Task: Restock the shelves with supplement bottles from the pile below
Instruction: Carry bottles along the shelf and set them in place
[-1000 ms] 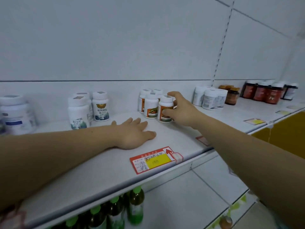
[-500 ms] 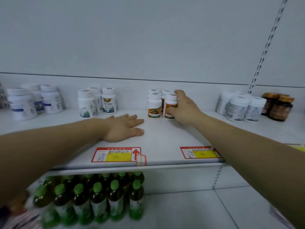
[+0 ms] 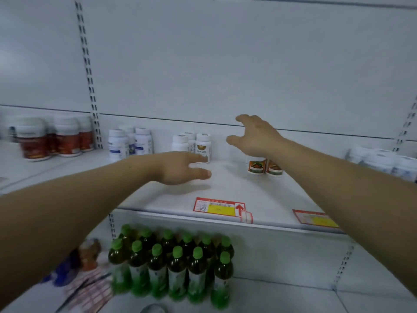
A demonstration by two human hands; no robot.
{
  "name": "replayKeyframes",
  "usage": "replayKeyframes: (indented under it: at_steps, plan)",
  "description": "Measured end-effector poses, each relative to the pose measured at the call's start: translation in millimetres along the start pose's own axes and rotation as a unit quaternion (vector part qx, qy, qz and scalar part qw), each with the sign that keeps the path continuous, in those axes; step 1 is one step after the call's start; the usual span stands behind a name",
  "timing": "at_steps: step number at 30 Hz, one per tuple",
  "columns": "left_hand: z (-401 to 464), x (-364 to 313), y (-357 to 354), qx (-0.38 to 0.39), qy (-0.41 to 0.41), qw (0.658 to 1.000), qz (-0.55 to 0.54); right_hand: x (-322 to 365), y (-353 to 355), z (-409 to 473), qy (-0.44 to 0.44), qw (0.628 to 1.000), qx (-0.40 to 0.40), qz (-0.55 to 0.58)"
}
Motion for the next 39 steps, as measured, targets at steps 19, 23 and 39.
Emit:
replayKeyframes:
  at_steps: [19,23,39]
  plan:
    - [-433.2,446.1,-30.7,-0.127,0.381,0.907,-0.128,665.8,-201.3,-11.2,0.445,0.879,0.161,0.049]
    - [-482.3,522.5,-67.5,-0.117,0.439,0.872,-0.180,766.3,-260.1,-33.1,0.504,0.837,0.210,0.043]
    - [-486.5,798.8,-107.7,-0.061,0.487,0.840,-0.233,931.5,-517.6,128.6,0.404,0.850,0.338,-0.012]
Point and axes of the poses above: each hand's wrist, its own z-axis towards the middle knuckle, its own y-axis out of the back of the hand, x = y × z, the point moved 8 cm from there along z, towards the middle knuckle, and after that the axes turned 14 degrees about x, right-handed, at the moved point
